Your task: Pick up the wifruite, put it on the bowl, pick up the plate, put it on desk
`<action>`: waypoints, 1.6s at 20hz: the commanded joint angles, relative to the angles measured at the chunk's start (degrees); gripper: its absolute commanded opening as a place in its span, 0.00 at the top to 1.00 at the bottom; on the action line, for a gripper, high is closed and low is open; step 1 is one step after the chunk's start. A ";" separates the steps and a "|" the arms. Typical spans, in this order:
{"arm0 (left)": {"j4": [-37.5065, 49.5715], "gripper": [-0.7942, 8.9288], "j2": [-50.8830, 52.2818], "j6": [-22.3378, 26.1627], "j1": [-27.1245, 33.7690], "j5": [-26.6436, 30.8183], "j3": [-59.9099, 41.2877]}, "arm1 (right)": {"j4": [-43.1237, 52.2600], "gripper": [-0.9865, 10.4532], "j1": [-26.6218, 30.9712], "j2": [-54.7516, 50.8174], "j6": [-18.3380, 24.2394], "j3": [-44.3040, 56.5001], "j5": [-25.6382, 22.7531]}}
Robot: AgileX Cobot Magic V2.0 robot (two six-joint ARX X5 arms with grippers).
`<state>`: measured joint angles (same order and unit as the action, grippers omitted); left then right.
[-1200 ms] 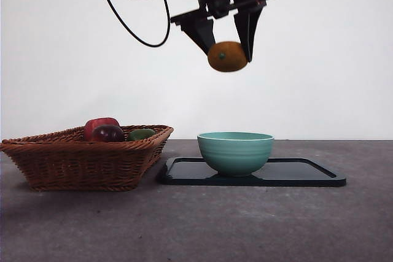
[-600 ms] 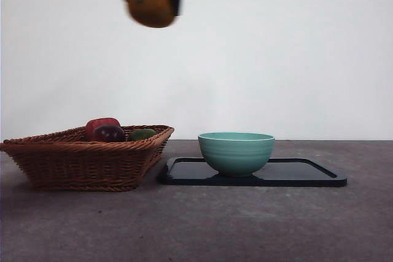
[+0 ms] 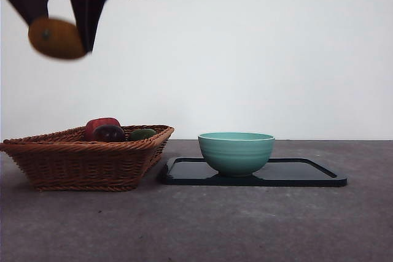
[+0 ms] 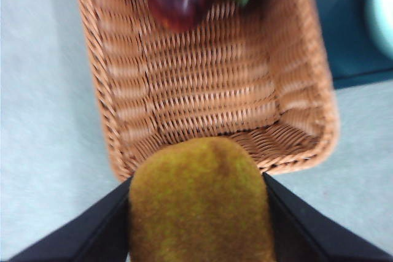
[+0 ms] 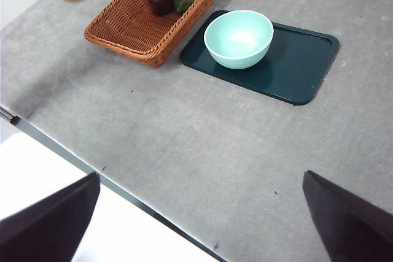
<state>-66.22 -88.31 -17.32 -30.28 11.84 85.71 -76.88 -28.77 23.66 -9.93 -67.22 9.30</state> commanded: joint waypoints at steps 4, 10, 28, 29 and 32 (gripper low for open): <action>16.39 0.70 -1.11 -5.49 1.33 0.20 -9.22 | -4.13 0.39 -0.31 0.15 -0.57 -0.61 1.29; 20.98 0.70 -4.81 -6.14 3.04 0.17 -10.19 | -4.13 0.39 -0.31 0.15 -0.55 -0.61 1.25; 26.12 0.70 -19.96 -2.64 3.28 -0.98 -10.19 | -4.13 0.39 -0.31 0.15 -0.55 -0.61 1.22; 26.49 0.70 -19.96 -2.64 3.28 -0.98 -10.19 | -4.13 0.39 -0.31 0.15 -0.52 -0.61 1.18; 26.58 0.67 -19.96 -2.67 3.28 -1.40 -10.03 | -4.13 0.39 -0.31 0.15 -0.52 -0.61 1.18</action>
<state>-40.05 -106.13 -20.43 -26.85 10.74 74.89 -76.88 -28.77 23.66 -9.93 -67.22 10.48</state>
